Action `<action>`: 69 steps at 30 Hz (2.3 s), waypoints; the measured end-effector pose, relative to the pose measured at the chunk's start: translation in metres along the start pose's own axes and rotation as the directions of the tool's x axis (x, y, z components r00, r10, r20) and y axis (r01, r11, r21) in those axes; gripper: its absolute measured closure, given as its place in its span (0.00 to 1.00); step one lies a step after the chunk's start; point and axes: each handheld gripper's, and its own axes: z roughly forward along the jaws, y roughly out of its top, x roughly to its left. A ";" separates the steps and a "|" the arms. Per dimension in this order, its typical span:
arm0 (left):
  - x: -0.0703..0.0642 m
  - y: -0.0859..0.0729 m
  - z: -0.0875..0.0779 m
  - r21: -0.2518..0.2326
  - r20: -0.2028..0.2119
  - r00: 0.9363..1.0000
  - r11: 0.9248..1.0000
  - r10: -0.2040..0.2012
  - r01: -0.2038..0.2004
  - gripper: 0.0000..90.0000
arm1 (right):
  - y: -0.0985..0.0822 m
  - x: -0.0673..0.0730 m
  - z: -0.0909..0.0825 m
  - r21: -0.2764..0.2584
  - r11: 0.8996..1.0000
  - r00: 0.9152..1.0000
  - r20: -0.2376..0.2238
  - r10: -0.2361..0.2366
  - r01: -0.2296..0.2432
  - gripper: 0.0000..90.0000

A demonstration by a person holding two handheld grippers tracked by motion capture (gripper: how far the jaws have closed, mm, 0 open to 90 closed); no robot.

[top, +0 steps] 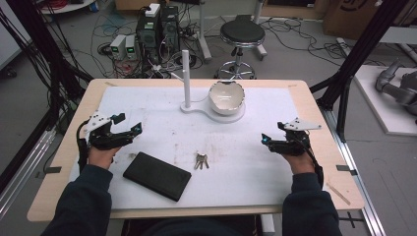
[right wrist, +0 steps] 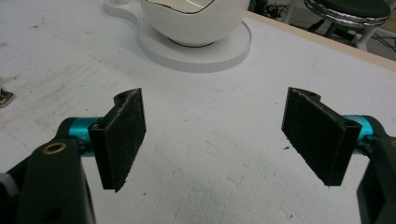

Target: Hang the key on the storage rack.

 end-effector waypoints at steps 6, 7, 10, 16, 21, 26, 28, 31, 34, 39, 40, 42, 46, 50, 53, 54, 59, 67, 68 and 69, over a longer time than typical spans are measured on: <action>0.001 -0.001 0.002 -0.008 0.020 1.000 1.000 -0.008 0.008 0.22 | -0.002 -0.002 0.000 -0.009 1.000 1.000 -0.005 0.025 -0.025 0.24; 0.002 -0.002 0.003 -0.001 0.024 1.000 1.000 -0.018 0.018 0.22 | -0.002 -0.003 0.000 -0.007 1.000 1.000 -0.009 0.022 -0.022 0.24; 0.002 -0.002 0.004 0.003 0.034 0.999 1.000 -0.017 0.017 0.22 | -0.003 -0.002 0.001 -0.004 1.000 1.000 -0.009 0.028 -0.028 0.24; -0.009 0.000 0.008 0.013 0.111 0.994 1.000 0.019 -0.020 0.23 | -0.005 -0.002 -0.003 -0.006 1.000 1.000 0.002 0.018 -0.018 0.24; -0.034 0.006 0.014 0.018 0.267 0.962 0.997 0.065 -0.072 0.38 | -0.004 0.007 -0.007 -0.003 1.000 1.000 0.001 -0.002 0.002 0.25; -0.069 0.013 0.036 0.044 0.408 0.907 0.990 0.107 -0.136 0.47 | -0.002 0.007 -0.005 -0.007 1.000 1.000 0.002 0.003 -0.003 0.25; -0.083 0.014 0.050 0.078 0.442 0.887 0.980 0.132 -0.185 0.50 | -0.003 0.006 -0.004 -0.009 1.000 1.000 -0.001 0.004 -0.004 0.25; -0.101 0.012 0.075 0.157 0.471 0.870 0.956 0.148 -0.247 0.58 | -0.003 0.007 -0.001 -0.001 1.000 1.000 -0.009 0.008 -0.008 0.25; -0.110 0.006 0.092 0.216 0.515 0.841 0.924 0.166 -0.315 0.64 | -0.003 0.007 -0.001 -0.003 1.000 1.000 -0.013 0.000 0.000 0.25; -0.119 -0.003 0.112 0.271 0.574 0.807 0.899 0.137 -0.345 0.69 | -0.003 0.007 -0.002 -0.004 1.000 1.000 -0.015 0.000 0.000 0.26; -0.119 -0.005 0.114 0.276 0.580 0.804 0.896 0.133 -0.347 0.70 | -0.003 0.007 -0.003 -0.006 1.000 1.000 -0.015 -0.006 0.005 0.26; -0.120 -0.008 0.118 0.290 0.590 0.796 0.887 0.131 -0.361 0.72 | -0.004 0.007 -0.004 -0.005 1.000 1.000 -0.016 -0.001 0.000 0.26; -0.121 -0.009 0.119 0.293 0.616 0.777 0.878 0.128 -0.378 0.73 | -0.005 0.005 -0.005 -0.004 1.000 1.000 -0.012 0.005 -0.005 0.26; -0.123 -0.010 0.123 0.317 0.635 0.763 0.859 0.122 -0.402 0.72 | -0.005 0.005 -0.005 -0.004 1.000 1.000 -0.012 0.003 -0.003 0.27; -0.127 -0.011 0.128 0.348 0.651 0.749 0.828 0.123 -0.439 0.74 | -0.004 0.006 -0.004 -0.001 1.000 1.000 -0.014 0.000 0.000 0.27; -0.128 -0.011 0.129 0.357 0.659 0.741 0.813 0.130 -0.460 0.76 | -0.003 0.007 -0.003 0.000 1.000 1.000 -0.015 0.002 -0.002 0.27; -0.128 -0.011 0.130 0.353 0.673 0.732 0.823 0.106 -0.444 0.96 | -0.002 0.009 0.000 0.007 1.000 1.000 -0.024 -0.006 0.006 0.27; -0.119 -0.005 0.127 0.352 0.658 0.751 0.863 0.047 -0.362 0.97 | -0.004 0.006 -0.002 0.005 1.000 1.000 -0.016 0.006 -0.006 0.27; -0.118 -0.004 0.127 0.349 0.657 0.753 0.869 0.042 -0.352 0.97 | -0.004 0.005 -0.002 0.006 1.000 1.000 -0.016 0.004 -0.004 0.27; -0.116 -0.002 0.125 0.346 0.651 0.758 0.873 0.040 -0.343 0.97 | -0.004 0.005 -0.003 0.004 1.000 1.000 -0.015 0.005 -0.005 0.27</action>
